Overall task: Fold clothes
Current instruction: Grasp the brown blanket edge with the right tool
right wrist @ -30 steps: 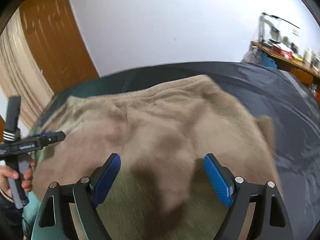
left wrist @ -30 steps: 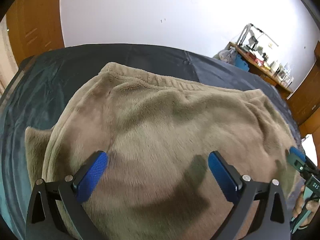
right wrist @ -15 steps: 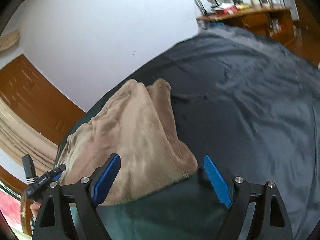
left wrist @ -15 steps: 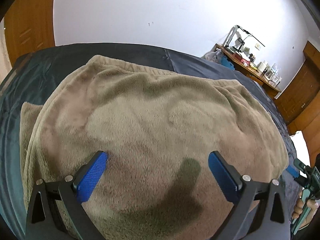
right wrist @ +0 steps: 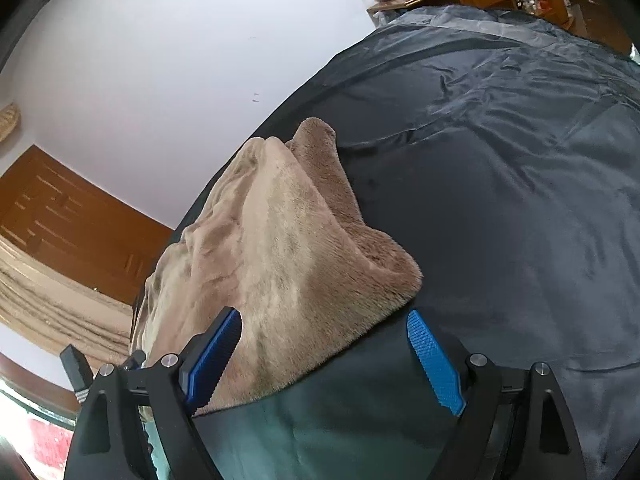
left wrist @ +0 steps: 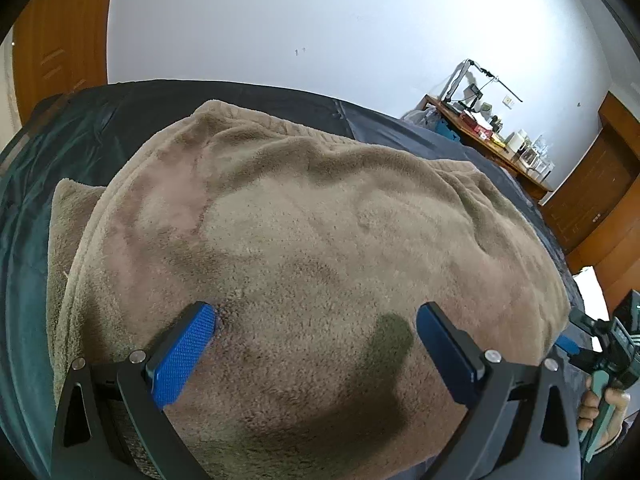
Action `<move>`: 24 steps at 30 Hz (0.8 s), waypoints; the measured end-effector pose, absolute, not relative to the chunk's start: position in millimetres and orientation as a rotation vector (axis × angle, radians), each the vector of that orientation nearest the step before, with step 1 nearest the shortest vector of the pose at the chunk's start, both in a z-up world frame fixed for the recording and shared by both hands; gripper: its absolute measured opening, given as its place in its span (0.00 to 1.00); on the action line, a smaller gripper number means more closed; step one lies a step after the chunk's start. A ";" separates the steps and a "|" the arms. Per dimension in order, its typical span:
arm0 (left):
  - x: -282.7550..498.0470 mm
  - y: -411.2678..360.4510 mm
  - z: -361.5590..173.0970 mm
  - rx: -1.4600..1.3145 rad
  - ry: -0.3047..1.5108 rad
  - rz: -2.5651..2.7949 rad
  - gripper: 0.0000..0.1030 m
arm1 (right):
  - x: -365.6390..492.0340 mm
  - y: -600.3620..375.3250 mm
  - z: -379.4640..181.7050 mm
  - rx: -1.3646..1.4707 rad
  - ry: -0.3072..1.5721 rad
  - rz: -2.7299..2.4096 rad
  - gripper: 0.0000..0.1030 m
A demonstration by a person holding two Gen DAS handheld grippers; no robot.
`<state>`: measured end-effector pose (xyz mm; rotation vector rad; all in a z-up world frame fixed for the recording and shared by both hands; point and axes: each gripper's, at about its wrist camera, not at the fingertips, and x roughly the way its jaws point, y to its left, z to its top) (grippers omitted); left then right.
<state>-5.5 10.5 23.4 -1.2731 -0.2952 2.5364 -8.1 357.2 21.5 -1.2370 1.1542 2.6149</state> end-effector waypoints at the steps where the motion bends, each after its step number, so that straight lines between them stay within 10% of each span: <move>1: -5.3 8.4 23.4 -1.268 -0.305 2.532 0.99 | -11.2 355.4 21.9 -1.238 1.151 2.615 0.85; 24: -6.2 10.7 15.3 -1.220 -0.274 2.540 0.99 | -57.0 340.2 18.3 -1.107 1.177 2.722 0.85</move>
